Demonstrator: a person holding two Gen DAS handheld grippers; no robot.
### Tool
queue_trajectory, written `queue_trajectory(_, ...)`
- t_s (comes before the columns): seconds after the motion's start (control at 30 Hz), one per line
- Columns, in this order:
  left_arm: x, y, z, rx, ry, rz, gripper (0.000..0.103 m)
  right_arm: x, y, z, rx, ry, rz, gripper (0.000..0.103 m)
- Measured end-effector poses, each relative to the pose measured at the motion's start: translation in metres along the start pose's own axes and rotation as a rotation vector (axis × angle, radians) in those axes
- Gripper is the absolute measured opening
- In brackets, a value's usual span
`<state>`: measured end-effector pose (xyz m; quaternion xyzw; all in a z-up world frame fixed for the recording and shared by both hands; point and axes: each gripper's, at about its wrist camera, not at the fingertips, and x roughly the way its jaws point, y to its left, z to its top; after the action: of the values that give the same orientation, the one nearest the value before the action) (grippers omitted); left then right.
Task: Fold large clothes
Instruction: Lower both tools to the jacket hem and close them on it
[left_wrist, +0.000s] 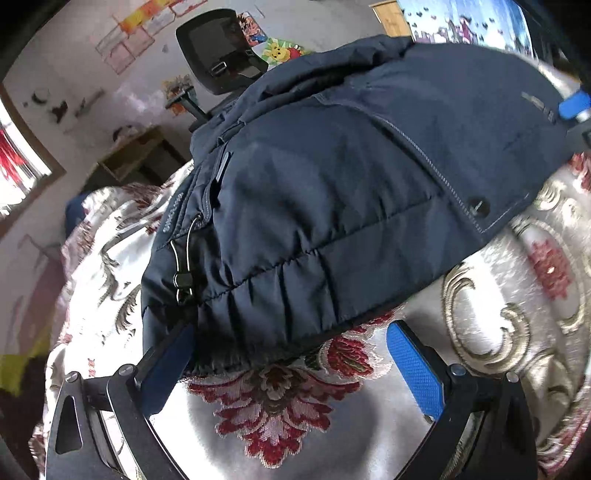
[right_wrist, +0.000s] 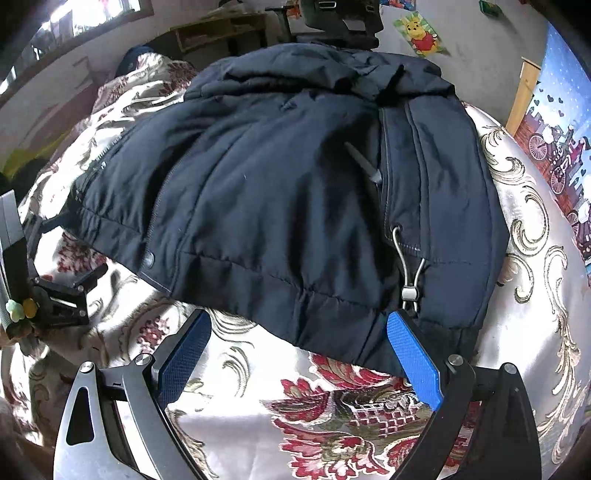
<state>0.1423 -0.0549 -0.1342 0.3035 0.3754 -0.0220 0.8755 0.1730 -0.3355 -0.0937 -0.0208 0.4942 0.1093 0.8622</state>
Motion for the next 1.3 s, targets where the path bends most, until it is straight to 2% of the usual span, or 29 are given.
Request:
queue_trajectory(0.13,0.003,-0.011,-0.001,0.048,0.001,0.031,0.103,0.004,0.001,-0.001,-0.005,0.021,0.002,0.094)
queue_trajectory(0.33,0.004,-0.014,0.003,0.059,-0.006,0.068,0.103,0.008,-0.003,-0.002,0.008,0.036,0.002,0.094)
queue_trajectory(0.5,0.004,-0.013,0.007,0.058,-0.027,0.103,0.103,0.021,0.001,-0.003,-0.044,0.084,-0.072,0.094)
queue_trajectory(0.63,0.003,-0.011,0.008,0.072,-0.054,0.158,0.098,0.036,0.013,-0.005,-0.162,0.128,-0.173,0.094)
queue_trajectory(0.7,0.001,-0.012,0.009,0.073,-0.07,0.18,0.096,0.038,0.017,-0.005,-0.191,0.13,-0.195,0.094)
queue_trajectory(0.8,0.0,-0.007,0.013,0.065,-0.08,0.168,0.084,0.038,0.018,-0.004,-0.183,0.128,-0.191,0.094)
queue_trajectory(0.87,0.002,-0.006,0.016,0.071,-0.072,0.159,0.064,0.039,0.017,-0.004,-0.176,0.129,-0.192,0.094)
queue_trajectory(0.97,0.004,-0.003,0.02,0.075,-0.062,0.146,0.049,0.038,0.016,-0.003,-0.167,0.123,-0.184,0.094)
queue_trajectory(1.07,0.001,0.001,0.022,0.059,-0.066,0.136,0.037,0.037,0.008,-0.002,-0.157,0.104,-0.17,0.094)
queue_trajectory(1.2,-0.005,0.011,0.031,0.027,-0.068,0.079,0.025,0.035,0.009,-0.004,-0.17,0.101,-0.149,0.094)
queue_trajectory(1.3,-0.007,0.02,0.041,-0.01,-0.062,0.028,0.017,0.041,0.017,-0.007,-0.224,0.118,-0.165,0.094)
